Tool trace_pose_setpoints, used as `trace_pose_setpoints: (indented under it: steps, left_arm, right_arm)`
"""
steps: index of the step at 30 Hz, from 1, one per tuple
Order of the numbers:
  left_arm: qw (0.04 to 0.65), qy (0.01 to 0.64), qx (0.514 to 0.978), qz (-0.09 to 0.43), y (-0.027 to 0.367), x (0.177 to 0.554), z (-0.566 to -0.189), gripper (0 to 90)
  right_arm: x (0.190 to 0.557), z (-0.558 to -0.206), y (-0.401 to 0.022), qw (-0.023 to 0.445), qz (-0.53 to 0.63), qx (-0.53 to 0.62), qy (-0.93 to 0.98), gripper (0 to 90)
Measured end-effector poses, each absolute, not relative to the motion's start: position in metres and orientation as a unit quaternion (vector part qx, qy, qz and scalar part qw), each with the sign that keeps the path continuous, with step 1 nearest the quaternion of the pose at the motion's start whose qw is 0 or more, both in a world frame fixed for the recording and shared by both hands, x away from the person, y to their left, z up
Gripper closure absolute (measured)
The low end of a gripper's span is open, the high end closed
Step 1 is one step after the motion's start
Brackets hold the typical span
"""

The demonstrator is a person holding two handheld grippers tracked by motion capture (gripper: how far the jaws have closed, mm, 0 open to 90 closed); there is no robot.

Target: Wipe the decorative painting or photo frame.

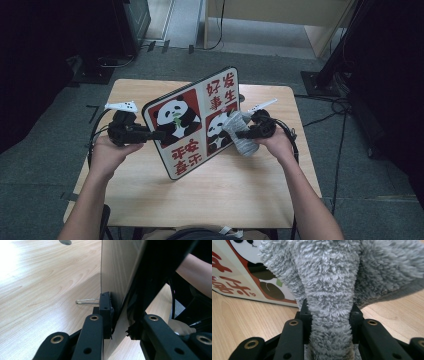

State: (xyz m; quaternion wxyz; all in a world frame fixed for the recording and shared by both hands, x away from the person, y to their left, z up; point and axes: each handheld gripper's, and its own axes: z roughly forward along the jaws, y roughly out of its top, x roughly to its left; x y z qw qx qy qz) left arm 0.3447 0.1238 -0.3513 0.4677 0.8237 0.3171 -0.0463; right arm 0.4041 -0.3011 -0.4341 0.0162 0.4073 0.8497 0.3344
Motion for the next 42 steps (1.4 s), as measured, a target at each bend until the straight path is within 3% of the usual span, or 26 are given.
trace_pose_setpoints:
  steps: [42]
  left_arm:
    - [0.469, 0.323, 0.821, -0.044, 0.124, 0.344, -0.352, 78.5]
  right_arm:
    - [0.395, -0.475, -0.306, -0.001, 0.31, 0.419, 0.854, 66.5]
